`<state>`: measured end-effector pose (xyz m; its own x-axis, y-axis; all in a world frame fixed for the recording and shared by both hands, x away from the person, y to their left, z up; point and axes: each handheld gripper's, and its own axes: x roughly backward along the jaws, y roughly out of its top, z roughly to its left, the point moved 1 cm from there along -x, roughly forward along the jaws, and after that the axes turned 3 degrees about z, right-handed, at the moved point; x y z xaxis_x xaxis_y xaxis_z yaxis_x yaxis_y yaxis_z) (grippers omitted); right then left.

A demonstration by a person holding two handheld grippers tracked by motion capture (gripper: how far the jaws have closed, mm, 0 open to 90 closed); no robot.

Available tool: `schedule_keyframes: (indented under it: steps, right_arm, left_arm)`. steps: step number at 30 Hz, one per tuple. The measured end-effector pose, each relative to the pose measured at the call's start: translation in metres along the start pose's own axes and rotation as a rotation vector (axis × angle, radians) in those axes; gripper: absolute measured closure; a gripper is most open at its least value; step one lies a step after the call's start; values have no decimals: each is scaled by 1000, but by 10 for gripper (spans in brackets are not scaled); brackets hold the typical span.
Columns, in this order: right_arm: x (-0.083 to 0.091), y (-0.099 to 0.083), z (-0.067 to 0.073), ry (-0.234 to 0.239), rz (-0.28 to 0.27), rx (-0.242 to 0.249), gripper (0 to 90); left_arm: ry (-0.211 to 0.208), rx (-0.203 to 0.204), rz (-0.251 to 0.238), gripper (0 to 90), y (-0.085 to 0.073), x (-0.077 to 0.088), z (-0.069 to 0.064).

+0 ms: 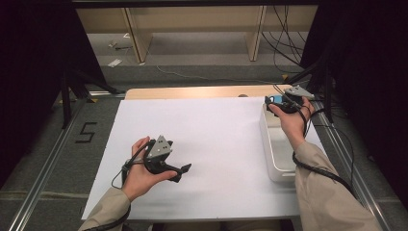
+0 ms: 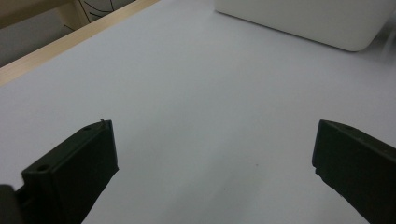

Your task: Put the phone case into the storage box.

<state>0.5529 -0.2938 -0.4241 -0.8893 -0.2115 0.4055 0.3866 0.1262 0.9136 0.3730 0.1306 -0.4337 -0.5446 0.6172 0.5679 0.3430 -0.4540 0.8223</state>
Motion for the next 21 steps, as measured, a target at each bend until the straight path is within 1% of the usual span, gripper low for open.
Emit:
schedule_keyframes:
  steps: [5, 9, 15, 21]
  right_arm:
    - [0, 0, -1, -11, 5, -11, 178]
    - [0, 0, -1, -10, 18, -17, 148]
    - [0, 0, -1, -10, 26, -4, 87]
    - [0, 1, -1, -12, 23, -6, 64]
  left_arm:
    - [0, 2, -2, 0, 0, 0, 0]
    - [0, 1, -2, 0, 0, 0, 0]
    - [-1, 1, -2, 0, 0, 0, 0]
    - [-1, -1, -3, 0, 0, 0, 0]
